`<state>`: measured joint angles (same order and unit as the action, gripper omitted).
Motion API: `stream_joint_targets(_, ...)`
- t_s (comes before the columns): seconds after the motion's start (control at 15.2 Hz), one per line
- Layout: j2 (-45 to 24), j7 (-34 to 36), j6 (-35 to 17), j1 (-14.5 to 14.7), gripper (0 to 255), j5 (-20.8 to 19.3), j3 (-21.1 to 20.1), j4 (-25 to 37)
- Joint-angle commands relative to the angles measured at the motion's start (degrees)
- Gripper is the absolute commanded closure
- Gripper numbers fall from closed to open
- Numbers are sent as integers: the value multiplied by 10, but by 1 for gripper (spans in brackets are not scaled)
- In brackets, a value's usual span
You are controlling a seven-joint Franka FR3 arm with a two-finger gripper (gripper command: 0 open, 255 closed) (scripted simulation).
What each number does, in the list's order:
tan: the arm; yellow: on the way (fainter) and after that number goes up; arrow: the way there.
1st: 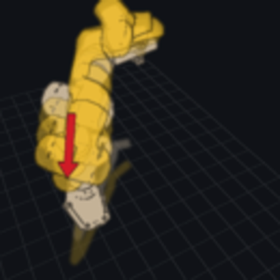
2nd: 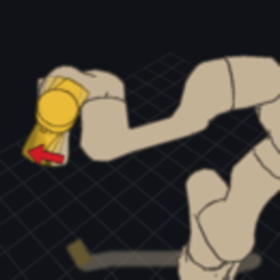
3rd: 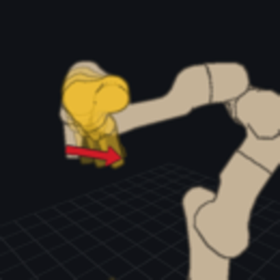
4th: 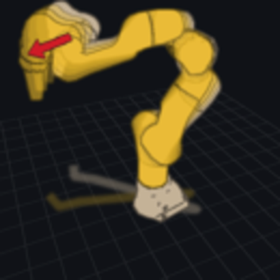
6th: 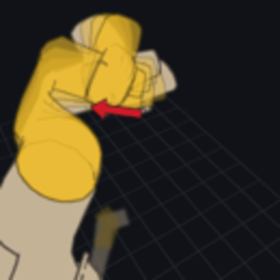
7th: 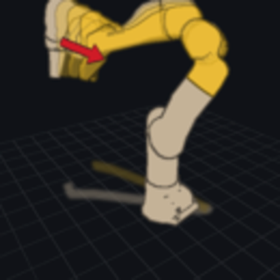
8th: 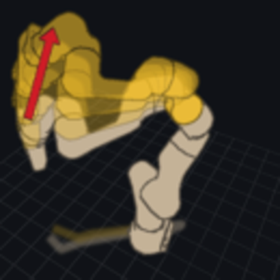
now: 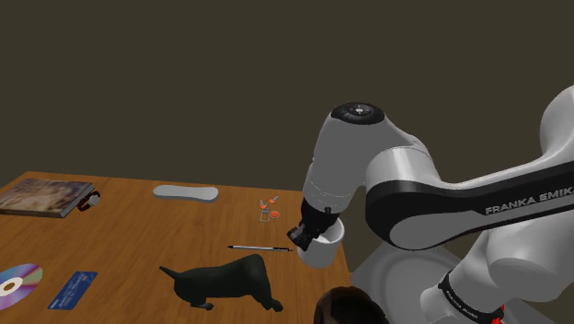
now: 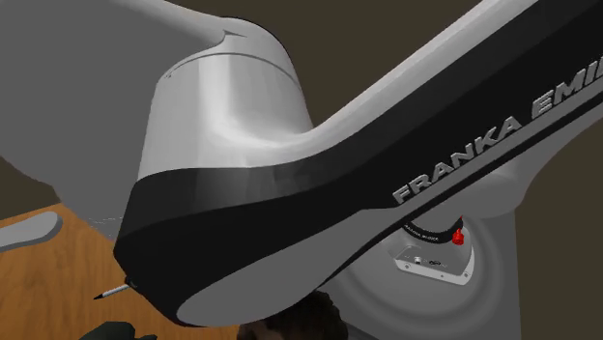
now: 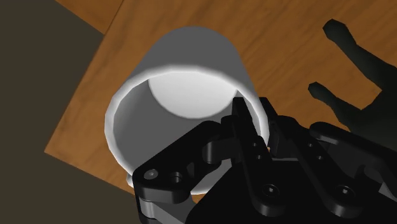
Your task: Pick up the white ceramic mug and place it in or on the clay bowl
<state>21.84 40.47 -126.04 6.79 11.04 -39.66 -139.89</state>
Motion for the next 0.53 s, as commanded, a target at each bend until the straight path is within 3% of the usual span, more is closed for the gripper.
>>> stream_joint_targets(0.0,8,-3,18,2,255,2,5,10)
stream_joint_targets(0.46,30,-12,76,5,255,5,22,48)
